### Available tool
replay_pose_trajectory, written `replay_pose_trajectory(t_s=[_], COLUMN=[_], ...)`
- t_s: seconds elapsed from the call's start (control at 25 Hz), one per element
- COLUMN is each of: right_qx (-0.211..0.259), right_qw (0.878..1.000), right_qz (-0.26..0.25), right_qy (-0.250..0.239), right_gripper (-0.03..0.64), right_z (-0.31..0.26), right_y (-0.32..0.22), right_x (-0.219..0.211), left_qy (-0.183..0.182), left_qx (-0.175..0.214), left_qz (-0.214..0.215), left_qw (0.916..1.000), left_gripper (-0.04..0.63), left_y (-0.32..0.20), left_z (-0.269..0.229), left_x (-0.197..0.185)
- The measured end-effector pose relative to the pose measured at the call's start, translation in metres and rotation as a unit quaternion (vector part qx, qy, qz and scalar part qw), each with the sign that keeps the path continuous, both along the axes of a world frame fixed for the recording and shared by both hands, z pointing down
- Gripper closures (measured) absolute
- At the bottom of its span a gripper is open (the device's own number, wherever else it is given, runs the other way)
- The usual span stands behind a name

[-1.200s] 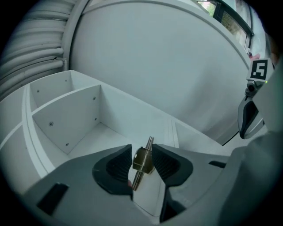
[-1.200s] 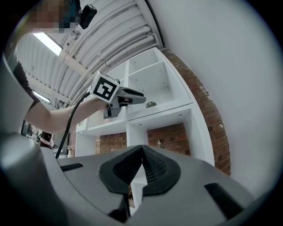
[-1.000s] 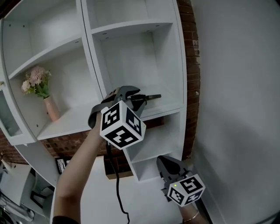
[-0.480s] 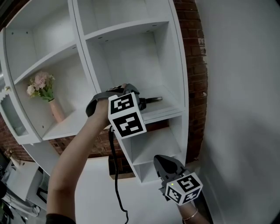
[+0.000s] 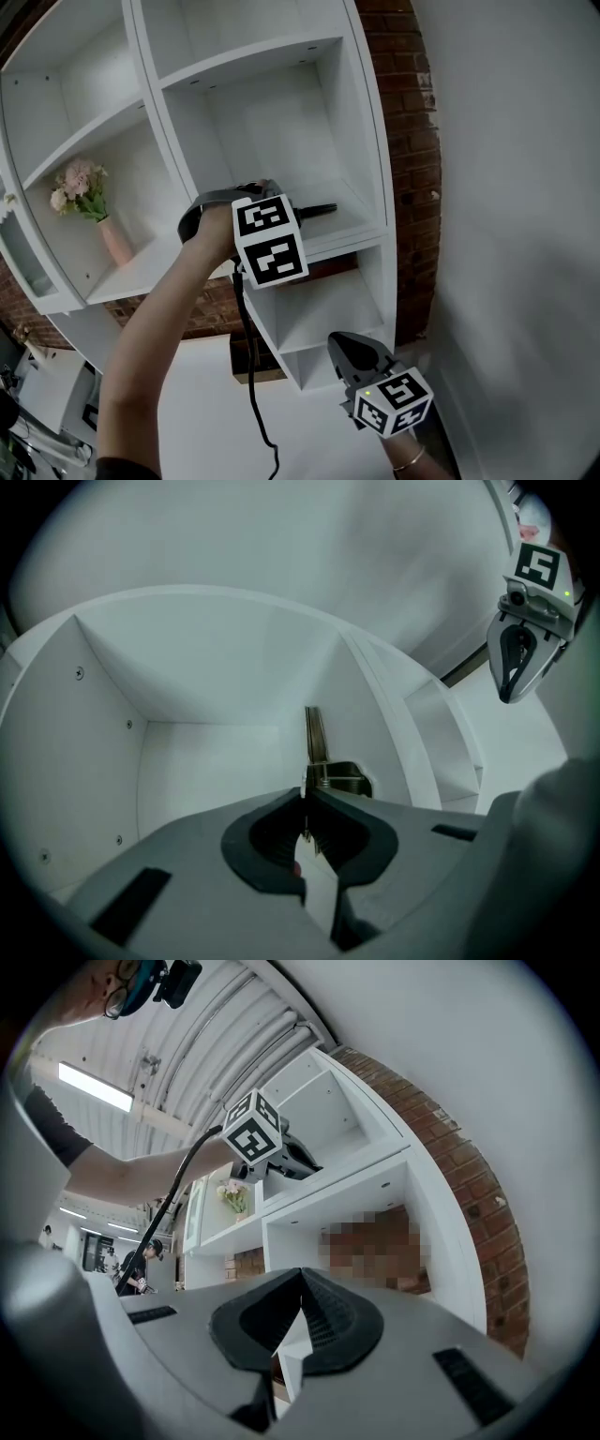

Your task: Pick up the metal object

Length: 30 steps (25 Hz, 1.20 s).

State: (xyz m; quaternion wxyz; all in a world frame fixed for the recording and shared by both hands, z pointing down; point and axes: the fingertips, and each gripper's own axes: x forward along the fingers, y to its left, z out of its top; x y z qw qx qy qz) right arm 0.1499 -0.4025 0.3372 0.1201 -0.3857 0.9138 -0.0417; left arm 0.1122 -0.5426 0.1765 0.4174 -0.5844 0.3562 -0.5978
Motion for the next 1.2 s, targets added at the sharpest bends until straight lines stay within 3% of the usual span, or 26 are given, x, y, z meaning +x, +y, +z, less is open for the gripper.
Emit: replay_pose_trajectory(t_s=[0.12,0.4,0.56,0.64,0.72,0.88,1.2], right_qx=[-0.001,-0.004,-0.004,-0.002,0.0,0.006,0.016], right_qw=[1.0,1.0,1.0,1.0,1.0,1.0,0.999], right_qz=[0.002,-0.004,-0.005,-0.002,0.001,0.005,0.012], right_qy=[-0.001,-0.007,-0.001,0.004,0.008,0.016,0.033], right_gripper=[0.612,0.612,0.612,0.612,0.612,0.612,0.612], right_z=[0.001,-0.004,-0.006,-0.006,-0.008,-0.012,-0.018], right_y=[0.0,0.008,0.015,0.018,0.022,0.032,0.052], right_x=[0.002,0.0,-0.002,-0.002,-0.003,-0.005,-0.015], left_qy=[0.026,0.05,0.099,0.144,0.204,0.315,0.491], left_qx=[0.012,0.09,0.139,0.157,0.166,0.167,0.142], left_qz=[0.003,0.036,0.044,0.055,0.07,0.104,0.142], left_qw=[0.9996,0.994,0.9843,0.9754,0.9623,0.9284,0.8479], left_gripper=[0.577,0.584,0.584,0.584,0.584,0.584,0.584], left_y=[0.004,0.033,0.057,0.073,0.088,0.118,0.17], left_z=[-0.003,-0.017,-0.038,-0.05,-0.062,-0.074,-0.069], left_x=[0.002,0.014,0.015,0.014,0.011,0.002,-0.027])
